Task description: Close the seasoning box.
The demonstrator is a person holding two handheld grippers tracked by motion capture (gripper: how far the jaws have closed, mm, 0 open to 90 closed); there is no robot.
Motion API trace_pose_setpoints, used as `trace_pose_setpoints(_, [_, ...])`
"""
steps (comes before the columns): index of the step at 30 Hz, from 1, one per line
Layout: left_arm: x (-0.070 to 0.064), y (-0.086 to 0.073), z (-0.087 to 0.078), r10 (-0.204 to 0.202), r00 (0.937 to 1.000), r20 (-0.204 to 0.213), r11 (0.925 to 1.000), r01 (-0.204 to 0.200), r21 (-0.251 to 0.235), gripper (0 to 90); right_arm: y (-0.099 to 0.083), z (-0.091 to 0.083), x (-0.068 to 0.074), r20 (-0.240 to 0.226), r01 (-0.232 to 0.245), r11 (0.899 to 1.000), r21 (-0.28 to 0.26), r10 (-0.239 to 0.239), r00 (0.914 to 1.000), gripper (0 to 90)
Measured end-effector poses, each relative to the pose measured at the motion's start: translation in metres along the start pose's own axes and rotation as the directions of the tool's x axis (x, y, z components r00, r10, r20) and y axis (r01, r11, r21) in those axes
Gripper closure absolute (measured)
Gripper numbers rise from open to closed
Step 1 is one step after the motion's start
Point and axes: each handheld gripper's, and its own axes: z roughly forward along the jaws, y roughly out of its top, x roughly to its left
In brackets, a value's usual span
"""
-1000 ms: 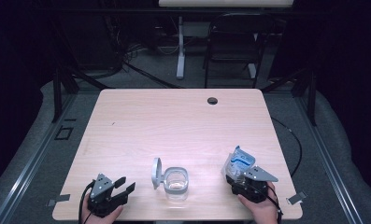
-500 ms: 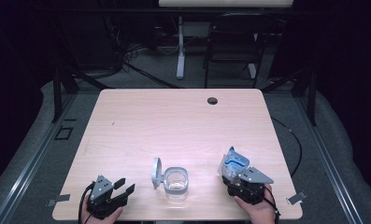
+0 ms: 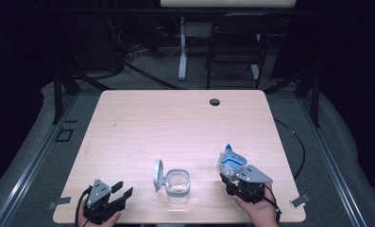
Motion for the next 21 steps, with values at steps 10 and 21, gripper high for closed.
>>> trace_pose_setpoints(10, [0.004, -0.004, -0.008, -0.008, 0.9997, -0.023, 1.0000, 0.008, -0.005, 54.6, 0.020, 0.003, 0.007, -0.018, 0.054, 0.998, -0.013, -0.054, 0.9984, 39.5])
trace_pose_setpoints(21, [0.006, -0.006, -0.012, -0.017, 0.9994, -0.031, 0.9998, 0.017, -0.008, 54.6, 0.034, 0.006, 0.019, -0.032, 0.107, 0.994, -0.032, -0.108, 0.9937, 39.5])
